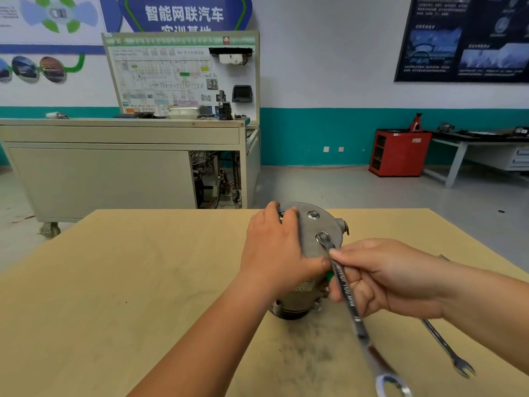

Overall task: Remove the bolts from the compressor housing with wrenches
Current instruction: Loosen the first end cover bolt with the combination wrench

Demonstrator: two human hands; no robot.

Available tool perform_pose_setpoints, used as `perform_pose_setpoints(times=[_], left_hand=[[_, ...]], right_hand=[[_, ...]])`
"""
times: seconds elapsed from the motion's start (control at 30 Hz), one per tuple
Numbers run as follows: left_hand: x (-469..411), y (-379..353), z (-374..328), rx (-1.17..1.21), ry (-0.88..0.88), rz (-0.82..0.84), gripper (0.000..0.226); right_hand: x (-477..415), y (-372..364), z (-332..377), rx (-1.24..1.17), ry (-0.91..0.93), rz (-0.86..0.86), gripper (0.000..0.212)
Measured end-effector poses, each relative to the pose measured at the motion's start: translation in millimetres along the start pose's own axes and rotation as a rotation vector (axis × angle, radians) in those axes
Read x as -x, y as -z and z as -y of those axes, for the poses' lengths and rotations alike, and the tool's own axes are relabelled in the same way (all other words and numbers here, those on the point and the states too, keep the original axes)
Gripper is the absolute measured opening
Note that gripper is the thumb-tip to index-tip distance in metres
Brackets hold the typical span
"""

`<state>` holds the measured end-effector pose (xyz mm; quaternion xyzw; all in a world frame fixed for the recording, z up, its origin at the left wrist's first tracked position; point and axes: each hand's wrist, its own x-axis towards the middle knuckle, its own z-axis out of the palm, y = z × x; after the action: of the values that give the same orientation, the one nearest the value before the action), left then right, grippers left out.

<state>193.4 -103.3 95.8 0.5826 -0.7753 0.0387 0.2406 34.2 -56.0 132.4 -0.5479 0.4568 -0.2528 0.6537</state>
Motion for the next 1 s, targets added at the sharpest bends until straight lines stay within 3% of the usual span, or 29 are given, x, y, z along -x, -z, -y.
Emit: perform_pose_setpoints(times=[0.17, 0.27, 0.37, 0.53, 0.83, 1.0], left_hand=[[-1, -4, 9, 0.041, -0.044, -0.026, 0.101], [-2, -6, 10, 0.043, -0.05, -0.03, 0.099], [-3, -7, 7, 0.04, -0.051, -0.024, 0.099], [0, -7, 9, 0.062, -0.017, -0.045, 0.094], [2, -6, 5, 0.039, 0.009, -0.074, 0.104], [2, -3, -1, 0.052, 0.026, -0.076, 0.117]], right_hand=[[8, 49, 36, 0.812, -0.14, -0.064, 0.035], [-3, 75, 49, 1.2, 0.029, -0.245, 0.021], [-13, 89, 58, 1.312, 0.151, -0.289, 0.013], [-3, 91, 59, 0.872, 0.268, -0.424, 0.017], [19, 8, 15, 0.005, 0.093, -0.037, 0.02], [17, -7, 2, -0.124, 0.106, 0.011, 0.018]])
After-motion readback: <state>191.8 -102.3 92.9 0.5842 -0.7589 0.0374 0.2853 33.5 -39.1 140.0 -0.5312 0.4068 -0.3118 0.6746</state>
